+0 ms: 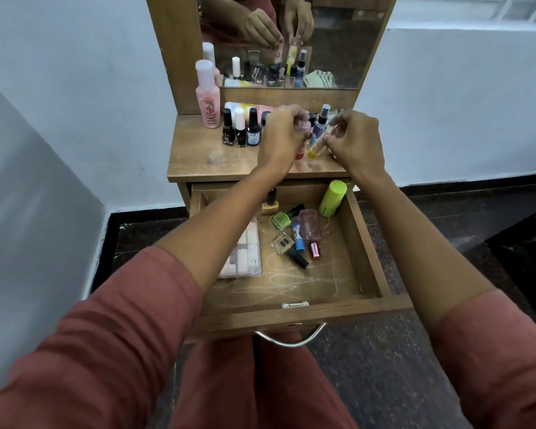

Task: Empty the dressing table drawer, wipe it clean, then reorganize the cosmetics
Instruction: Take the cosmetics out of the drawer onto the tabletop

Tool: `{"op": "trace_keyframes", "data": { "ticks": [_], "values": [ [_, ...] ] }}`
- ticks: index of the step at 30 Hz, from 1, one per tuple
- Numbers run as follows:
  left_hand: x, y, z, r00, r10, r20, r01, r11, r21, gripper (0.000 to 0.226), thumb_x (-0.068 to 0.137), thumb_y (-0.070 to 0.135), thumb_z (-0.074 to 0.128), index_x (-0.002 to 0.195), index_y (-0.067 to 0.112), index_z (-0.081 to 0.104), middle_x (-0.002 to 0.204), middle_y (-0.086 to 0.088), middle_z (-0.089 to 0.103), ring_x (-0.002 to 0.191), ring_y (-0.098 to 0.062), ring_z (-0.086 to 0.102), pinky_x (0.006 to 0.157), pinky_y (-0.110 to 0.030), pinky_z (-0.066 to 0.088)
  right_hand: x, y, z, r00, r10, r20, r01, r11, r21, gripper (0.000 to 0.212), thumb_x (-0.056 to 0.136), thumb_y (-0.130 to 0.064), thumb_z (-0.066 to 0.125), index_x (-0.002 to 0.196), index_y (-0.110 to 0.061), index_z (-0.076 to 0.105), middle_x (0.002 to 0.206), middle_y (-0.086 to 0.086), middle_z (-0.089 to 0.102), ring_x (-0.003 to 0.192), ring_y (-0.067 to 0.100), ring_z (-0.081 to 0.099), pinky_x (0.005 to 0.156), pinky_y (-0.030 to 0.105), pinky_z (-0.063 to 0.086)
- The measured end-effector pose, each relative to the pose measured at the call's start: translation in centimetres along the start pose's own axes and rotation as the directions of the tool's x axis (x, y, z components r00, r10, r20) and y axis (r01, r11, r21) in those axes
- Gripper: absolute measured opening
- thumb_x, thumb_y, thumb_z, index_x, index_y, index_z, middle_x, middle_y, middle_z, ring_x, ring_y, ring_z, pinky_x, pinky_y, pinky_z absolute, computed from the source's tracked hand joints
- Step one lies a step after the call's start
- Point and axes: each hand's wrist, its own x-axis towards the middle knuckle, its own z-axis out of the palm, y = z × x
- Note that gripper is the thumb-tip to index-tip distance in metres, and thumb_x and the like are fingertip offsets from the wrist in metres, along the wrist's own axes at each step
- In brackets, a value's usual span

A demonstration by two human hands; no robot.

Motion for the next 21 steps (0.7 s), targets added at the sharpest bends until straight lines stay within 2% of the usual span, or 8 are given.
{"op": "trace_keyframes", "data": {
  "ticks": [4, 11, 15, 16, 19, 21],
  "values": [
    [1.7, -0.4, 1.2, 1.000, 0.005, 0.007, -0.005, 1.000, 0.018, 0.018, 0.079, -0.002, 0.064, 0.095, 0.006, 0.065, 0.100, -0.008, 0.066, 0.078, -0.010, 0.056, 0.073, -0.025, 0.053, 1.8, 0.2, 0.9, 1.000, -0.010, 0.017, 0.011, 0.999, -0.038, 0.023, 0.079, -0.002, 0.058, 0.100, -0.001, 0.067, 0.099, 0.020, 0.069, 0.092, 0.031, 0.064, 0.080, 0.041, 0.053],
    [2.4, -0.8, 2.4, 0.999, 0.001, 0.041, -0.002, 1.000, 0.030, 0.017, 0.078, -0.004, 0.062, 0.093, 0.002, 0.064, 0.089, -0.005, 0.058, 0.070, -0.010, 0.053, 0.061, -0.016, 0.045, 2.8, 1.2, 1.8, 1.000, -0.024, 0.013, 0.025, 0.999, -0.034, 0.024, 0.079, -0.003, 0.060, 0.102, -0.001, 0.067, 0.102, 0.018, 0.069, 0.094, 0.029, 0.064, 0.083, 0.043, 0.053],
    [2.3, -1.0, 2.4, 0.999, -0.002, 0.034, 0.003, 1.000, -0.029, 0.021, 0.076, -0.010, 0.060, 0.094, 0.000, 0.064, 0.090, -0.009, 0.062, 0.072, -0.012, 0.060, 0.071, -0.027, 0.054, 2.8, 1.6, 1.8, 0.999, -0.030, 0.018, 0.031, 1.000, -0.006, 0.028, 0.080, -0.004, 0.061, 0.107, -0.001, 0.064, 0.103, 0.018, 0.068, 0.097, 0.028, 0.063, 0.084, 0.038, 0.052],
    [2.3, -1.0, 2.3, 0.999, -0.003, 0.033, 0.004, 0.999, -0.033, 0.023, 0.076, -0.012, 0.059, 0.095, 0.000, 0.064, 0.085, -0.007, 0.062, 0.071, -0.011, 0.061, 0.069, -0.026, 0.055, 2.8, 1.6, 1.9, 0.999, -0.035, 0.019, 0.035, 0.999, 0.001, 0.029, 0.080, -0.003, 0.061, 0.109, -0.001, 0.064, 0.103, 0.018, 0.068, 0.095, 0.027, 0.064, 0.083, 0.036, 0.051],
    [2.0, -1.0, 2.1, 0.999, -0.013, 0.046, 0.016, 0.998, -0.069, 0.025, 0.079, -0.014, 0.056, 0.099, -0.002, 0.063, 0.071, 0.008, 0.053, 0.057, 0.006, 0.057, 0.053, -0.009, 0.048, 2.6, 1.8, 1.8, 0.999, -0.040, 0.029, 0.040, 0.999, 0.012, 0.034, 0.082, -0.007, 0.063, 0.115, -0.001, 0.060, 0.103, 0.019, 0.068, 0.090, 0.024, 0.063, 0.082, 0.031, 0.049],
    [1.8, -0.9, 2.0, 0.999, -0.019, 0.040, 0.022, 0.997, -0.076, 0.024, 0.080, -0.012, 0.057, 0.100, -0.001, 0.062, 0.073, 0.006, 0.054, 0.053, 0.004, 0.054, 0.050, -0.007, 0.046, 2.5, 1.9, 1.7, 0.999, -0.030, 0.032, 0.030, 0.999, 0.017, 0.037, 0.082, -0.008, 0.063, 0.119, -0.002, 0.058, 0.105, 0.019, 0.067, 0.089, 0.022, 0.062, 0.081, 0.028, 0.048]
  ]
}}
